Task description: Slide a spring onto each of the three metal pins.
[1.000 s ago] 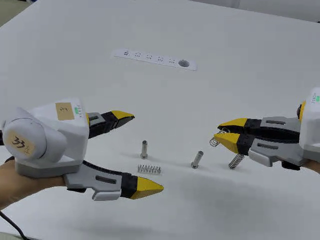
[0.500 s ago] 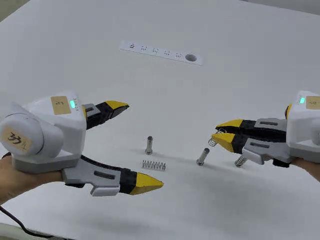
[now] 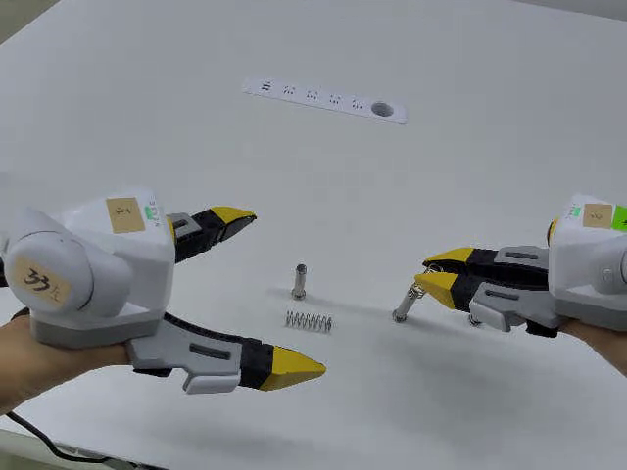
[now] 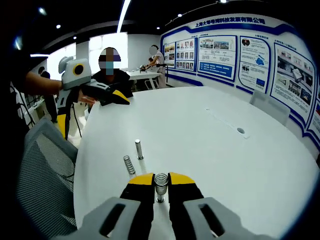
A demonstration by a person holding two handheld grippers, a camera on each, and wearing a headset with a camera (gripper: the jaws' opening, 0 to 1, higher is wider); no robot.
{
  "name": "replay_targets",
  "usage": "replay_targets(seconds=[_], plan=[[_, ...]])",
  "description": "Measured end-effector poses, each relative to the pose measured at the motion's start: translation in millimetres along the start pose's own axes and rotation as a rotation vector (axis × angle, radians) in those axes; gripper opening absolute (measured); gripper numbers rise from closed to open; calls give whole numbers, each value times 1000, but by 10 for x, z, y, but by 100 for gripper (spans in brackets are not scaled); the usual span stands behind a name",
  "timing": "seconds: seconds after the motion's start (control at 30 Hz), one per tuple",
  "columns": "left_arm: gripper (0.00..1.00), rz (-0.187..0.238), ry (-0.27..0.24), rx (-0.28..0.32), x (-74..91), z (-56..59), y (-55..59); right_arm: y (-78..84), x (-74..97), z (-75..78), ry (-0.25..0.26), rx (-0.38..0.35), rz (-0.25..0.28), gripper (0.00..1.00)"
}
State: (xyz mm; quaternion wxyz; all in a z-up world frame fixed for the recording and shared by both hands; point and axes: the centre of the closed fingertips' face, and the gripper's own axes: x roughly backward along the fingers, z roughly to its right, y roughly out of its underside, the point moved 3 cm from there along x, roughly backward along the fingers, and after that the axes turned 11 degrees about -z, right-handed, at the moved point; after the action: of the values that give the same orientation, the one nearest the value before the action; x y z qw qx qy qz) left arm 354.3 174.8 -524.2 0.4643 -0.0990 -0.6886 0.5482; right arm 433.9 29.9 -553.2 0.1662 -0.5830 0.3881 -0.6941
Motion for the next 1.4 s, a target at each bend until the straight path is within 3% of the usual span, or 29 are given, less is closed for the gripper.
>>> replay_targets(seconds=[0.4, 1.17, 1.4], plan=[[100, -3, 6, 1, -4, 18, -7, 29, -65, -36, 12, 17, -14, 11], [100, -31, -10, 4, 25, -39, 38, 235, -327, -29, 36, 29, -121, 11], [100, -31, -8, 8, 26, -25, 51, 268, -362, -33, 42, 23, -123, 11]])
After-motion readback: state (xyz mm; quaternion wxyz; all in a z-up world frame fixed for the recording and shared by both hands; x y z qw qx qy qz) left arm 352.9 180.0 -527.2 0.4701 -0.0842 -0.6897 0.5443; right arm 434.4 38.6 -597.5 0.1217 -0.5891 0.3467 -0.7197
